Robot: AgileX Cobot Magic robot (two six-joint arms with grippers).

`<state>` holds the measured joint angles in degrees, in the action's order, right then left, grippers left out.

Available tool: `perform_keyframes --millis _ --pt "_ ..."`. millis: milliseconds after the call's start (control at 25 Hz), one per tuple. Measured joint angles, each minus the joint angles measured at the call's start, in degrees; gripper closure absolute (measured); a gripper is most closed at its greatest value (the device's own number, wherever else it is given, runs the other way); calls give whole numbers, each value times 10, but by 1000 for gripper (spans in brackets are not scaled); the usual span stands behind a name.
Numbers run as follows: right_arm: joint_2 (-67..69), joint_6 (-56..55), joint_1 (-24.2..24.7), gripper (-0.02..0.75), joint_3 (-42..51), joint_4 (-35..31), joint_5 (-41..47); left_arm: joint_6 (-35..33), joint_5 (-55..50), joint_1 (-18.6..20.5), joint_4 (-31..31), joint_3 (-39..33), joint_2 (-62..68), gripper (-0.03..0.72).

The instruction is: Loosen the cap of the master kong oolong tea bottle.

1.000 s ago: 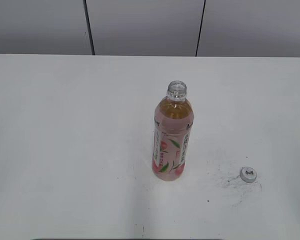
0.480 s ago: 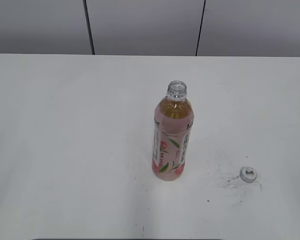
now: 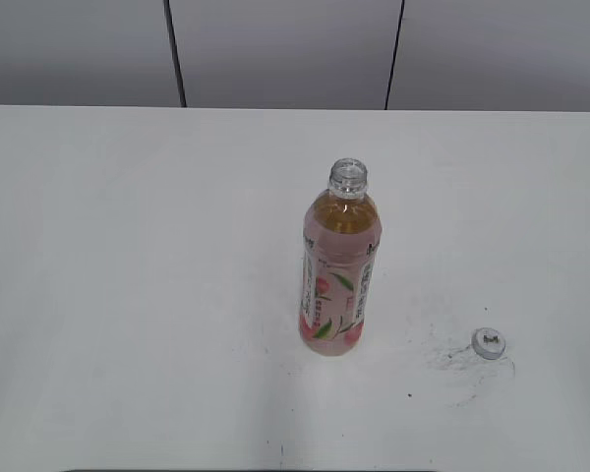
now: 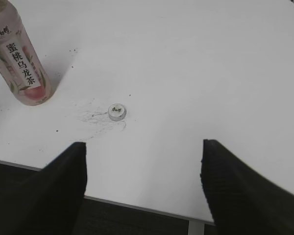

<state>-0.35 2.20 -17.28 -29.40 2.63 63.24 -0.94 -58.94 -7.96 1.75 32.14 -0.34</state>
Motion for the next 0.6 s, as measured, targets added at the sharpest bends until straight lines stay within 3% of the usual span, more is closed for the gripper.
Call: perform_keyframes --millis 600 --pt "0 0 0 193 0 0 0 -1 2 0 2 0 0 442"
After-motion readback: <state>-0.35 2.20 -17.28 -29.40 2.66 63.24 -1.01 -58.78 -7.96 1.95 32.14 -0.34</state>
